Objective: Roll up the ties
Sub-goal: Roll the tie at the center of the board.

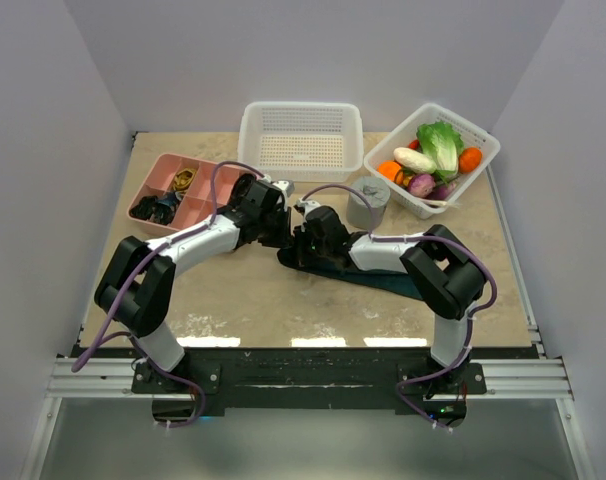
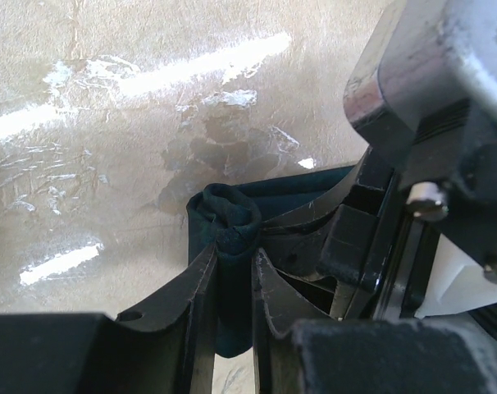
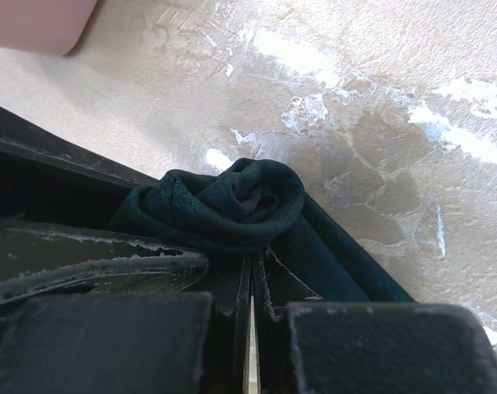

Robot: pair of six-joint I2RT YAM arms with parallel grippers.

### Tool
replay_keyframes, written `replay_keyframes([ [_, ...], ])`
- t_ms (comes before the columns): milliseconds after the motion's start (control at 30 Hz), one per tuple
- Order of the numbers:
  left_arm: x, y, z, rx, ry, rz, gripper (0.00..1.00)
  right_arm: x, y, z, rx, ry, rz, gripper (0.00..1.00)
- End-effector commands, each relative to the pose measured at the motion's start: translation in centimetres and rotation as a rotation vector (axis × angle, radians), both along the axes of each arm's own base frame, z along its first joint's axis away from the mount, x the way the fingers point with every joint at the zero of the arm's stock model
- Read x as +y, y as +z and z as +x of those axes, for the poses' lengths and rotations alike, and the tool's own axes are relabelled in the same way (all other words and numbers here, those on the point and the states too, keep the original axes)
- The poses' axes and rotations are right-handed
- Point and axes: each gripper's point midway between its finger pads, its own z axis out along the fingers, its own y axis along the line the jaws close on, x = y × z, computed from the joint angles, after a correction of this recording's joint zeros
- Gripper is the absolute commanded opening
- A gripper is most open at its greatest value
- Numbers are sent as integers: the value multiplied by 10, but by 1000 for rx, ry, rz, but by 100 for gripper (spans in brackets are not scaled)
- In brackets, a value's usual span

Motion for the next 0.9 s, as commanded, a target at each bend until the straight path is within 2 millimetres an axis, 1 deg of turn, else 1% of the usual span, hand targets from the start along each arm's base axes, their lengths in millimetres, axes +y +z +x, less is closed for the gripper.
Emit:
replay_keyframes([
  [0, -16, 17, 5, -32, -7, -54, 0, 16, 22, 4, -50, 10, 91, 0],
  [100, -10, 16, 6, -39, 6, -23, 0, 15, 26, 2, -51, 13, 98, 0],
  [133, -6, 16, 8, -47, 20, -3, 0, 15, 33, 2, -60, 13, 106, 0],
  [200, 3, 15, 11, -59, 42, 42, 0, 12, 38, -1, -63, 10, 107, 0],
  [233, 6, 17, 11, -64, 49, 54, 0, 11, 46, 0, -78, 8, 114, 0],
  [300, 18, 19, 16, -86, 84, 113, 0, 6, 51, 0, -89, 4, 101, 0],
  [333, 23, 20, 17, -92, 97, 136, 0, 5, 57, -1, -99, 5, 104, 0],
  [467, 43, 24, 19, -109, 130, 237, 0, -6, 63, 0, -129, -13, 63, 0],
  [600, 61, 28, 20, -128, 170, 319, 0, -23, 63, 4, -148, -59, 8, 0],
  [633, 65, 28, 18, -122, 171, 340, 0, -27, 62, 6, -148, -68, 3, 0],
  [700, 70, 29, 19, -128, 181, 366, 0, -32, 64, 6, -150, -74, -4, 0],
  [867, 77, 21, 17, -105, 176, 432, 0, -44, 65, 11, -151, -102, -16, 0],
])
